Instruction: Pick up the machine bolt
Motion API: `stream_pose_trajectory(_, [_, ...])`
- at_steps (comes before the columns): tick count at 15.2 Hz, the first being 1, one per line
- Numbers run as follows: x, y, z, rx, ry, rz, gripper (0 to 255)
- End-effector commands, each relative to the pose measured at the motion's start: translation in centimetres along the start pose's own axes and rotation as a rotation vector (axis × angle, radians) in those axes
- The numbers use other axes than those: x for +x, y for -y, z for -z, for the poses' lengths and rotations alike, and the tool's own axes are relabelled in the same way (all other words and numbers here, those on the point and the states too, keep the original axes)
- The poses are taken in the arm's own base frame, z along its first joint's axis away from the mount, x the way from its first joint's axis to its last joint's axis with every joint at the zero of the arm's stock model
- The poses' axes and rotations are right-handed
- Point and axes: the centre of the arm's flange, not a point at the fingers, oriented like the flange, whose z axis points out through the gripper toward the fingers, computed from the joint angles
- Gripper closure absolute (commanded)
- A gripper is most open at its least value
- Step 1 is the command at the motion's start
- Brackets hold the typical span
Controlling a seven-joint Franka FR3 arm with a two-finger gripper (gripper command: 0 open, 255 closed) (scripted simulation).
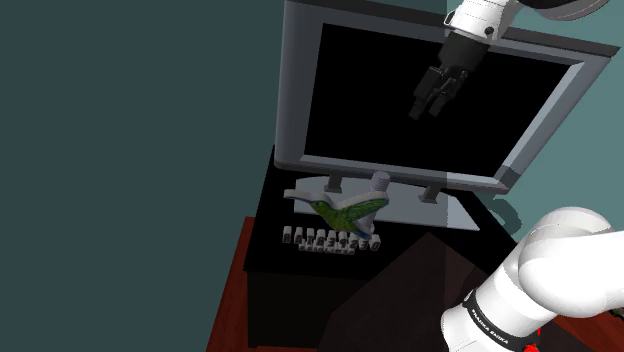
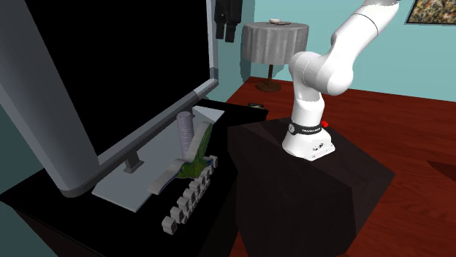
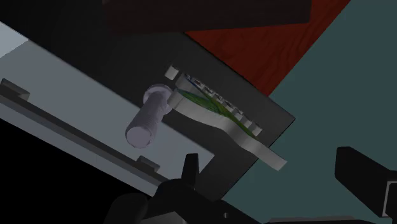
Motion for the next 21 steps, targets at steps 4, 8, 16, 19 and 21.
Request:
stream_pose_trajectory(4, [1.3, -2.0, -3.2, -0.005, 0.014, 0.010, 0])
stream_pose_trajectory(8, [3.0, -4.6, -7.5, -0.011, 0.032, 0.024, 0])
stream_pose_trajectory(16, [6.3, -9.8, -16.2, -0.023, 0.070, 0.052, 0])
stream_pose_trajectory(19, [7.5, -11.8, -19.5, -0.027, 0.084, 0.063, 0])
stream_pose_trajectory(21, [8.3, -13.1, -21.6, -0.030, 0.093, 0.070, 0])
